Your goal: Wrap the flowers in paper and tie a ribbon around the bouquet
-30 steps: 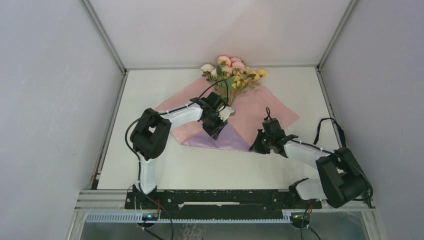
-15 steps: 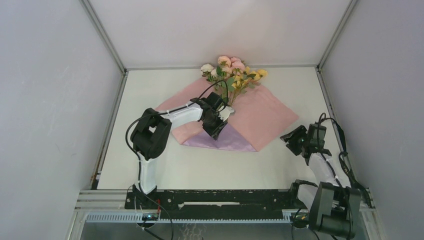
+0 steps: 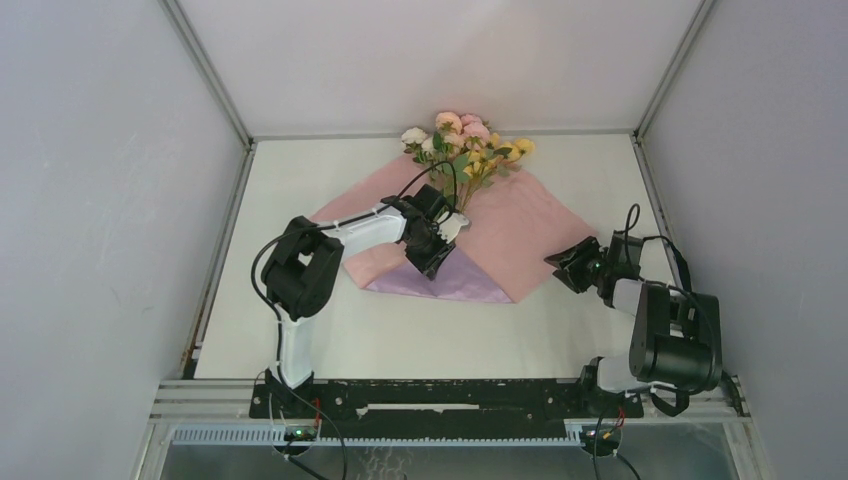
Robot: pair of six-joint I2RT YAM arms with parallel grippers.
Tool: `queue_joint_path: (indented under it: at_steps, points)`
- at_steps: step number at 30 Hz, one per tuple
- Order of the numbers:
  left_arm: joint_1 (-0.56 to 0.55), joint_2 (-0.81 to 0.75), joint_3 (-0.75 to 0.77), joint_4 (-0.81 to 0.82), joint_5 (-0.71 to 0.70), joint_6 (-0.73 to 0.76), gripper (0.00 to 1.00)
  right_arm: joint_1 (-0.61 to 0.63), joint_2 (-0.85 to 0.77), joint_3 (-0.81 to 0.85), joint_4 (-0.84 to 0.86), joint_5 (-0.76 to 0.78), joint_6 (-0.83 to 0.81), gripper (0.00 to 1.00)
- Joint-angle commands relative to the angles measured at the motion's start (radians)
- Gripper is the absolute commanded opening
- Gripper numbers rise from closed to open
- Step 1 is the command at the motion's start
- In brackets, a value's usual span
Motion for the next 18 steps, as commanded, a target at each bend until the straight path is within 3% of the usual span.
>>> queue_joint_path:
  at_steps: [1, 13, 18]
  points:
    - [-0.011, 0.018, 0.012, 0.005, 0.000, -0.006, 0.38, 0.014, 0.047, 0.004, 0.002, 0.059, -0.002, 0.57]
    - [-0.014, 0.034, 0.019, 0.003, -0.002, -0.006, 0.38, 0.140, -0.021, 0.027, 0.021, 0.010, 0.040, 0.55]
    - [-0.015, 0.038, 0.020, 0.005, -0.002, -0.006, 0.38, 0.291, -0.138, 0.028, -0.189, 0.119, 0.018, 0.57]
